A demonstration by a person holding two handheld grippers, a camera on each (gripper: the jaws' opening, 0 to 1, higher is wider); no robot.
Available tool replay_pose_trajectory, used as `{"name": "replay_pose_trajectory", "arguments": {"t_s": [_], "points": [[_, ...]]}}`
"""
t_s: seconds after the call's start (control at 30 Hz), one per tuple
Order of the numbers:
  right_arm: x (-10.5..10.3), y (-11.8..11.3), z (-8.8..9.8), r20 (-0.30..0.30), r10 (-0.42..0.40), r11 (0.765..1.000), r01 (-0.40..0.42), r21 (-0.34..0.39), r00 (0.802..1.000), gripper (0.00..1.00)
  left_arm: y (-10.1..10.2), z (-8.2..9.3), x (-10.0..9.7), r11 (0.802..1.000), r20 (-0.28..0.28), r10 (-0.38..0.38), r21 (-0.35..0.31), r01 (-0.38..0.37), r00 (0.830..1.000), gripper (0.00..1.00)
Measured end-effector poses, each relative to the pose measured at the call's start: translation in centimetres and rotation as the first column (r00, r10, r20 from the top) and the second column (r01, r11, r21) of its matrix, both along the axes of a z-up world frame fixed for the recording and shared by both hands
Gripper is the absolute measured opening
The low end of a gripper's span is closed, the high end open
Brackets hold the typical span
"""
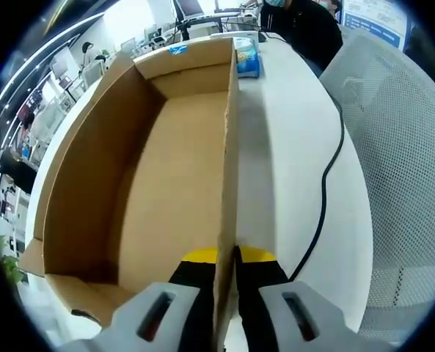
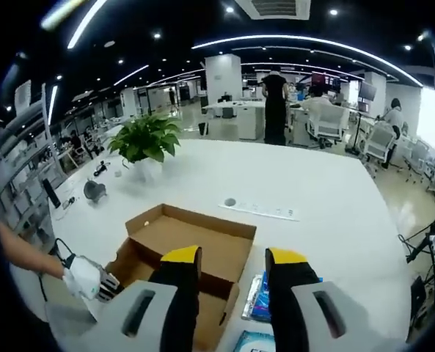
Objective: Operate the shoe box by opening the lid, removing the specified soft item, and placing it in the target area until the item is outside and the box remains undamaged.
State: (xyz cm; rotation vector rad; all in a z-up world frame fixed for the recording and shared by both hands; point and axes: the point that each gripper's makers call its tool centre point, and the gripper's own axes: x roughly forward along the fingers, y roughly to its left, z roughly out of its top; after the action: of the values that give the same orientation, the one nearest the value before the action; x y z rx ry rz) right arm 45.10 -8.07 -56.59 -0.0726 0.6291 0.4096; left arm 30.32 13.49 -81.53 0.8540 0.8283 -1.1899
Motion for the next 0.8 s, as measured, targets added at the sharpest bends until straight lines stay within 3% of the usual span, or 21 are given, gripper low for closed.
{"name": "replay_pose_trajectory", "arguments": {"t_s": [0.1,0.3,0.33,0.37,0.4,0.43,0.57,0.63,0.8], "points": [[0.7,0.3,-0.5,-0.027,-0.012,1.0,0.013,0.02,1.0,0.24,0.0,0.0,0.0,1.0,0.001,0.0,0.0,0.0,1.0,0.06],[3.2,0.8,-0.9,-0.057,-0.039,0.998,0.042,0.052,0.998,0.27,0.0,0.0,0.0,1.0,0.001,0.002,0.0,-0.002,1.0,0.06],[3.4,0.9,-0.9,-0.063,-0.055,0.995,0.059,0.078,0.997,0.28,0.0,0.0,0.0,1.0,0.0,0.002,0.0,-0.002,1.0,0.06],[3.7,1.7,-0.4,-0.068,-0.07,0.981,0.081,0.177,0.995,0.31,-0.1,0.0,0.0,1.0,0.0,0.002,0.0,-0.002,1.0,0.06],[3.8,2.0,-0.4,-0.082,-0.075,0.97,0.092,0.224,0.994,0.34,-0.1,0.0,0.0,1.0,0.001,0.0,0.0,0.0,1.0,0.06],[3.8,1.9,-0.7,-0.108,-0.085,0.965,0.109,0.239,0.991,0.35,-0.1,0.0,0.0,1.0,0.002,0.002,0.0,-0.002,1.0,0.06],[4.5,1.4,-2.0,-0.101,-0.085,0.985,0.099,0.142,0.991,0.3,-0.1,0.0,0.0,1.0,-0.001,0.004,0.001,-0.004,1.0,0.06],[4.8,1.6,-2.2,-0.102,-0.082,0.986,0.096,0.136,0.991,0.35,-0.1,0.0,0.0,1.0,-0.002,0.005,0.001,-0.005,1.0,0.06],[5.8,1.0,-3.6,-0.075,-0.043,0.998,0.046,0.042,0.996,0.42,-0.1,0.0,0.1,1.0,0.0,0.005,0.001,-0.005,1.0,0.06]]}}
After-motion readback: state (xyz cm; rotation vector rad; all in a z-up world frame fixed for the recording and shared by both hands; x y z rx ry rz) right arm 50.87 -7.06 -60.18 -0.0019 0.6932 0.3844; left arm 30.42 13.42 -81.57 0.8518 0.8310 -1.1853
